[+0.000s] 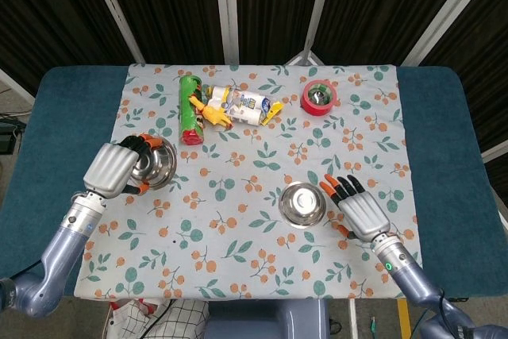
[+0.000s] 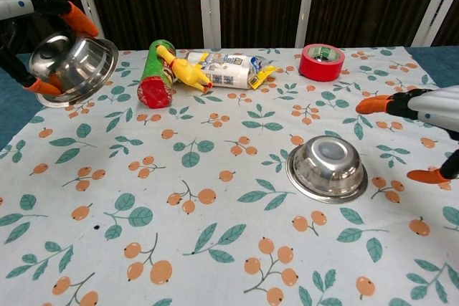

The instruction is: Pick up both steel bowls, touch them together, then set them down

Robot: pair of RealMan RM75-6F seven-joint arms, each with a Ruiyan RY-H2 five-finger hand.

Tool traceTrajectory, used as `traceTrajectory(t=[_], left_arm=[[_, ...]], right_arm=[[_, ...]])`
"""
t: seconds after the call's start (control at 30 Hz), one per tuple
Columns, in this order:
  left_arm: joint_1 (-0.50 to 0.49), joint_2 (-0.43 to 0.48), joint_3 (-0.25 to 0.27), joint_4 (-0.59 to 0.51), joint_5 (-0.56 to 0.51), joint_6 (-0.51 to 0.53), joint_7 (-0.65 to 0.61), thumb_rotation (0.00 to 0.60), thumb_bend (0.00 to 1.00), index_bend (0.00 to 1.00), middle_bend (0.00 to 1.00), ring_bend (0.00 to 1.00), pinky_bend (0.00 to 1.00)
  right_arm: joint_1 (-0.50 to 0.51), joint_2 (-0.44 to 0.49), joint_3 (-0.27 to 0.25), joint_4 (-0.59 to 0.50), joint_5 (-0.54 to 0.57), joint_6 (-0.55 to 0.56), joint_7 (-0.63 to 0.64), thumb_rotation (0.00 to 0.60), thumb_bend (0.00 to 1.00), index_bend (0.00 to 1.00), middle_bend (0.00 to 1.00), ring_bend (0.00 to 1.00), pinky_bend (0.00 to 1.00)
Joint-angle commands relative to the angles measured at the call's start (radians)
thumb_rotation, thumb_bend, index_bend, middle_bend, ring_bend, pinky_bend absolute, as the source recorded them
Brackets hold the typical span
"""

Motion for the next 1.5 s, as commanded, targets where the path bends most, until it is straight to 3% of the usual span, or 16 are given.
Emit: traceTrajectory(t=[0.03,0.33,1.03,1.33,1.43,1.5], left_arm=[[-0.003,0.004,-0.005,0.008,-0.013,-0.007,-0.004,0.6,0.32,0.42,0.58,0.42,0.61],[-0.004,0.008,-0.008,0.014,-0.018,-0.003,-0.01,0.6,0.32,0.41,0.58,0.42,0.61],[0.005,0.013,0.001,0.024,-0.016,0.01,-0.01,0.6,0.32,0.41,0.58,0.42,0.61],[0.01,0.018,0.007,0.021,-0.009,0.018,-0.002,0.6,0.32,0.41,0.58,0.42,0.61],[0.011,0.016,0.009,0.021,-0.007,0.02,0.001,0.6,0.32,0.41,0.58,0.42,0.61],[0.011,0.014,0.01,0.022,-0.008,0.019,0.003,0.6,0.32,0.41,0.58,0.42,0.61]], right_arm=[[0.04,-0.04,0.016,-0.028,0.073,-0.031,-0.076,0.6,0.31,0.0,0.0,0.0,0.01],[0.09,-0.1,0.022,-0.038,0.185,-0.027,-0.196,0.6,0.3,0.0,0.0,0.0,0.01],[0.204,-0.196,0.005,0.033,0.344,-0.067,-0.296,0.6,0.3,0.0,0.0,0.0,0.03],[0.239,-0.191,-0.019,0.044,0.405,-0.056,-0.32,0.6,0.3,0.0,0.0,0.0,0.11],[0.242,-0.18,-0.028,0.034,0.409,-0.048,-0.313,0.6,0.3,0.0,0.0,0.0,0.22],[0.244,-0.178,-0.034,0.032,0.408,-0.044,-0.31,0.6,0.3,0.0,0.03,0.07,0.36]])
